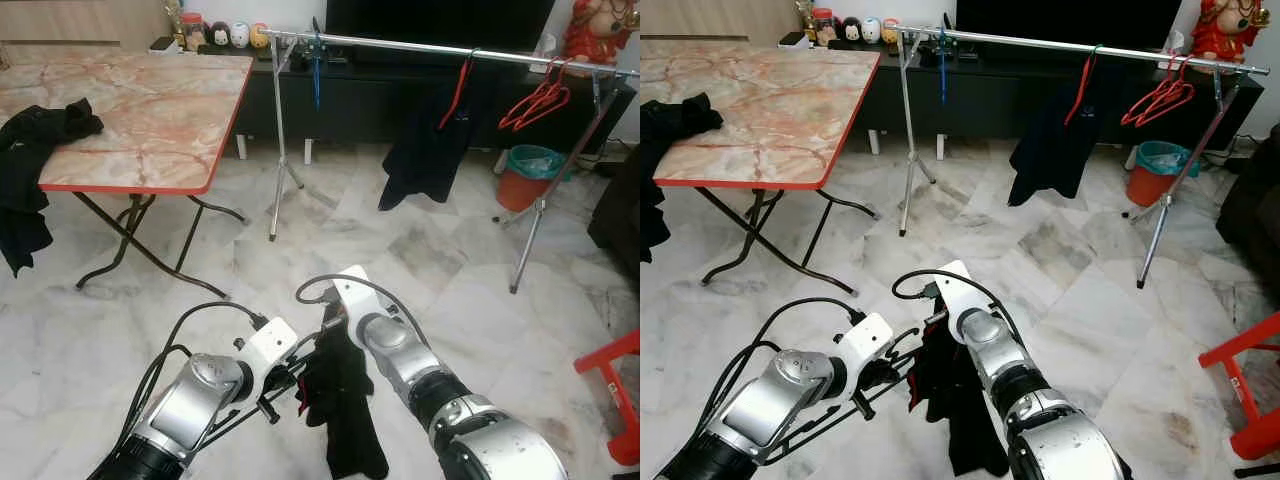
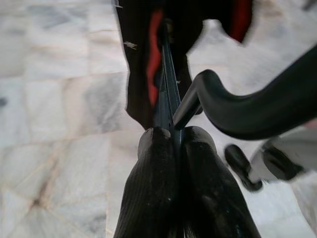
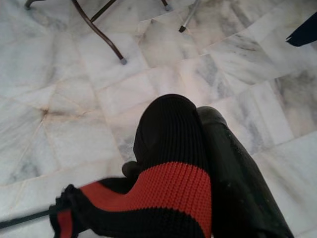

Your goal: Hang hanger

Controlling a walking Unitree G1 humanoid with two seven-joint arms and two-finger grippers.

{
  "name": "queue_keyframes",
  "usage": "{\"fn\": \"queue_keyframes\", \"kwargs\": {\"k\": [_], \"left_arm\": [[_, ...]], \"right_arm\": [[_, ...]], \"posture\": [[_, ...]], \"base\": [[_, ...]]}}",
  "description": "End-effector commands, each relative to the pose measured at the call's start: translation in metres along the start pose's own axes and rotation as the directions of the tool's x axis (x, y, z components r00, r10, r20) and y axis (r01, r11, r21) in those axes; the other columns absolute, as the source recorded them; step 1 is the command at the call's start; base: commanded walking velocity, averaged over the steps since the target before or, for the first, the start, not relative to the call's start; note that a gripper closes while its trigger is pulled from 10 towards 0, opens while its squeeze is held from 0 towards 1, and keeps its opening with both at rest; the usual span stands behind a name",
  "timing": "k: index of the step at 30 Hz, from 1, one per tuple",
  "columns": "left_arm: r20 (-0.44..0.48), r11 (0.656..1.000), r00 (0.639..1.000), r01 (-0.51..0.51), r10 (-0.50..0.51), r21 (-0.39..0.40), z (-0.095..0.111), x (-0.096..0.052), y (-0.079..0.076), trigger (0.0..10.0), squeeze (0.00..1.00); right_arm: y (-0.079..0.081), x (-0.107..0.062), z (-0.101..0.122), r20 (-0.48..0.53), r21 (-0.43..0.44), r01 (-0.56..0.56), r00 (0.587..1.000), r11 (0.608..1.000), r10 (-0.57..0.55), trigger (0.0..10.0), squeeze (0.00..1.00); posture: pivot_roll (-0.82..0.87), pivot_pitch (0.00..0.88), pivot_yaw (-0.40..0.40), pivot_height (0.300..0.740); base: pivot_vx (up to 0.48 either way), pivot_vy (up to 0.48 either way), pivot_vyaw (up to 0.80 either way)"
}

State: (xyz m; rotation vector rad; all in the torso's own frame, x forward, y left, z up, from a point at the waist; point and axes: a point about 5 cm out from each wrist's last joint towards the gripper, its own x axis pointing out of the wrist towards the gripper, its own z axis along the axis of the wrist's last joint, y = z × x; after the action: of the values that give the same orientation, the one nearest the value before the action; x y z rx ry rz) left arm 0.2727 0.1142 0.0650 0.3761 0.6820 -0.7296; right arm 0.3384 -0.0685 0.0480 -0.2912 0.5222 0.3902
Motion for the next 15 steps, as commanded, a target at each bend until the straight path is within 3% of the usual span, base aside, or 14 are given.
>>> {"fn": "queue_keyframes", "kwargs": {"k": [1,5,15], "left_arm": [[-0.014,0.997,0.997,-0.079,0.079,-0.011,0.003,-0.002,0.011,10.0,0.0],[-0.077,0.991,0.989,-0.129,0.127,-0.03,-0.004,0.0,0.017,10.0,0.0],[-0.093,0.969,0.967,-0.243,0.238,-0.047,-0.007,-0.002,0.03,10.0,0.0]], "right_arm": [[0.0,0.0,0.009,0.031,-0.004,-0.003,1.0,1.0,0.003,10.0,0.0],[-0.002,0.0,0.011,0.039,0.007,0.025,0.999,1.0,-0.025,10.0,0.0],[-0.001,0.0,0.013,0.043,0.004,0.036,0.998,0.999,-0.036,10.0,0.0]], "posture": [[0.13,0.0,-0.051,0.74],[0.13,0.0,-0.049,0.74],[0.13,0.0,-0.055,0.74]], "base": [[0.0,0.0,0.0],[0.0,0.0,0.0],[0.0,0.0,0.0]]}}
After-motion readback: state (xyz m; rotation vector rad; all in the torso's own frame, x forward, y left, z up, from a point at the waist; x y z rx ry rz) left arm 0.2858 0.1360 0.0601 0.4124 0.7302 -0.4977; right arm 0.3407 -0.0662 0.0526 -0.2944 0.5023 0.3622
